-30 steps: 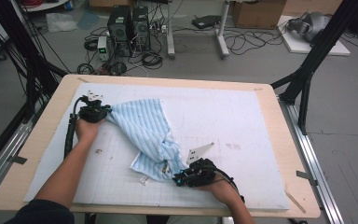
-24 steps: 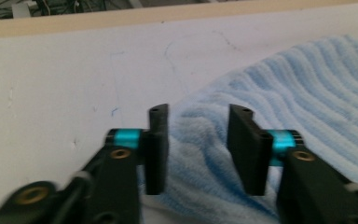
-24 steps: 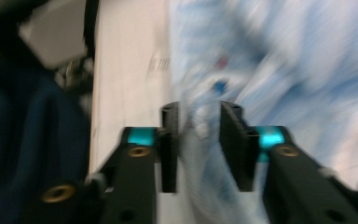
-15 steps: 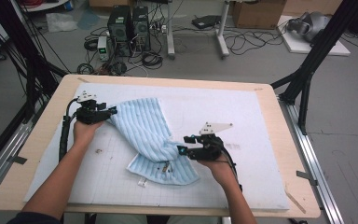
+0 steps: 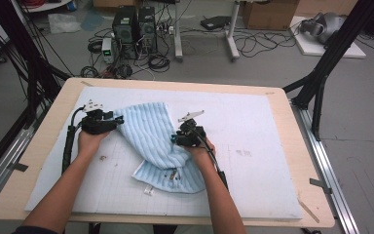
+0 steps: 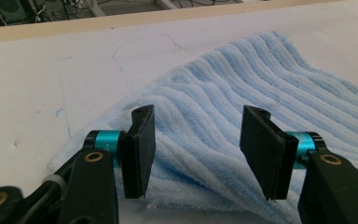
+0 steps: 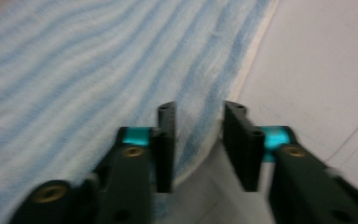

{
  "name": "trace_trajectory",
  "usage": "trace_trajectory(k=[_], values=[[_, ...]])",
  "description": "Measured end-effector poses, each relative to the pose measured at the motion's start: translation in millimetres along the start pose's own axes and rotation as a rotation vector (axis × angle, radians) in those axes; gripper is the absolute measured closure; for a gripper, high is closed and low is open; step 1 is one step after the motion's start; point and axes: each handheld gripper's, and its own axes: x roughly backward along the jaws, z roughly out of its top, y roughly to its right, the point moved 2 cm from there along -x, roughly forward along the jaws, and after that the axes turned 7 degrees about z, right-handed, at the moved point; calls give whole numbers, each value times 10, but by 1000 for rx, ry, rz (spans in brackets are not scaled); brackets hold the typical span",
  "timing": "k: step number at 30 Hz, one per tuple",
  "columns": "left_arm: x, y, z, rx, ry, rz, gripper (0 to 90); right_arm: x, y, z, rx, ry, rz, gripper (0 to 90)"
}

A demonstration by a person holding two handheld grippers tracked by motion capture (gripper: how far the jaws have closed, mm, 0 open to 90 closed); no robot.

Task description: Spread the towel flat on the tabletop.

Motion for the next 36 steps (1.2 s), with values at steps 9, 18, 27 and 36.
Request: trace_trajectory(k=[9,18,27,36], values=[[-1,91,6,-35,-5,-12,456,364,422,-71,-77,95,-271,880],[-27,263,4,-69,-14,-58,467,725,837,-272,-213,107,-557,878],[-115,579,-30,-96,-16,-208,524,940,788,-404,-229,188,-497,620],[-321,1124,29,-268,-66,-285,509,1180,537,-598,-174,212,-379,563]])
